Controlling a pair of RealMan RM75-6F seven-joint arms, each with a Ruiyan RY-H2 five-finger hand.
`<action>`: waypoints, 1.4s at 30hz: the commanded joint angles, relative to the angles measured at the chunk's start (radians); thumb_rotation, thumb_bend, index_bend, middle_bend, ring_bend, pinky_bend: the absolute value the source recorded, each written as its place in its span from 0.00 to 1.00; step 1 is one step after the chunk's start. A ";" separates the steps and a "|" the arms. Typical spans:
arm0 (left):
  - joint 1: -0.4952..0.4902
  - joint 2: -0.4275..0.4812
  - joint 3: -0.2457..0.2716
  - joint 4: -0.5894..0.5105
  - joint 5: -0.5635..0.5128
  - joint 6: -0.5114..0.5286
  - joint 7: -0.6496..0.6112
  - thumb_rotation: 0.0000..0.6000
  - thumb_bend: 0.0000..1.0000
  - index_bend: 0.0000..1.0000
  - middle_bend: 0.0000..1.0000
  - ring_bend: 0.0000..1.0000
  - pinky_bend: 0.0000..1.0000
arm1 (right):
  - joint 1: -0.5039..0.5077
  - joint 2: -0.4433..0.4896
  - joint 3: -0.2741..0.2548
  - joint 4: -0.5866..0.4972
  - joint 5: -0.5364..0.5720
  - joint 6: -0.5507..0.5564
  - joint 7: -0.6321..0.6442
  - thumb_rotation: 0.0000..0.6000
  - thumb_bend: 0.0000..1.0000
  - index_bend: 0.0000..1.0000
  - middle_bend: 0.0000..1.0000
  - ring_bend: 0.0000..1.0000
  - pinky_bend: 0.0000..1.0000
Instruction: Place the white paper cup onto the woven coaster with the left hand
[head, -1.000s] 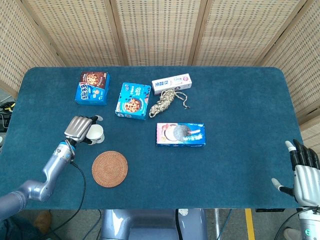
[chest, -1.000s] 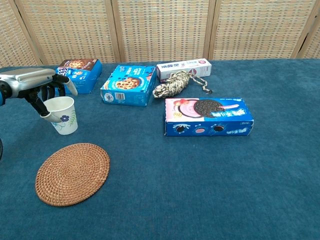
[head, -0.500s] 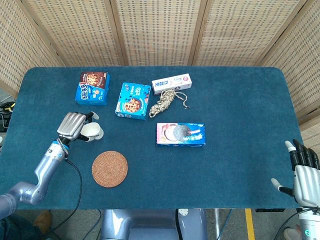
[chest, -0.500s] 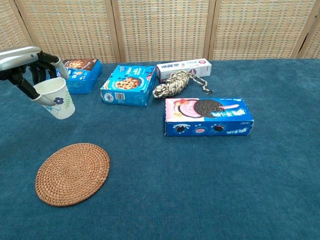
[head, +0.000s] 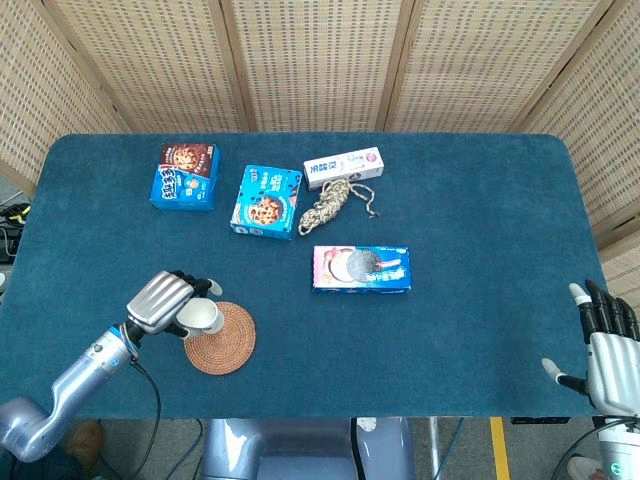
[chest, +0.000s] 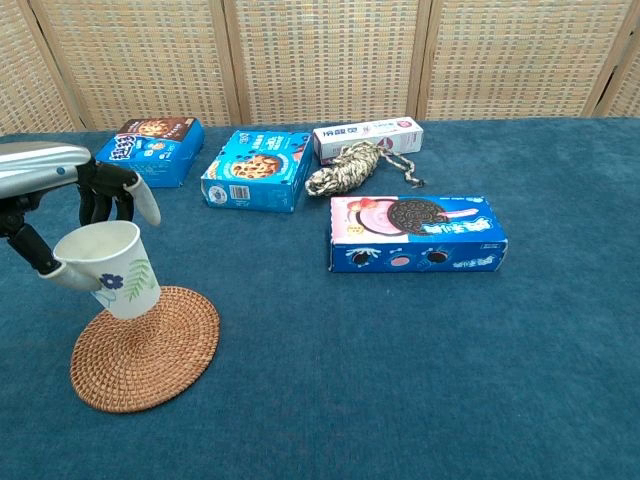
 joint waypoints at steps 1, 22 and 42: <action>-0.010 -0.017 0.017 -0.017 0.016 -0.017 0.040 1.00 0.00 0.34 0.50 0.50 0.47 | 0.000 0.000 0.000 0.000 0.000 0.001 0.000 1.00 0.00 0.06 0.00 0.00 0.00; -0.030 -0.079 0.034 0.013 -0.017 -0.057 0.139 1.00 0.00 0.32 0.48 0.47 0.46 | 0.001 0.002 -0.003 0.001 -0.002 -0.002 0.006 1.00 0.00 0.06 0.00 0.00 0.00; -0.031 -0.040 0.061 -0.016 -0.017 -0.056 0.185 1.00 0.00 0.00 0.01 0.07 0.23 | -0.002 0.007 -0.003 -0.001 -0.004 0.004 0.016 1.00 0.00 0.06 0.00 0.00 0.00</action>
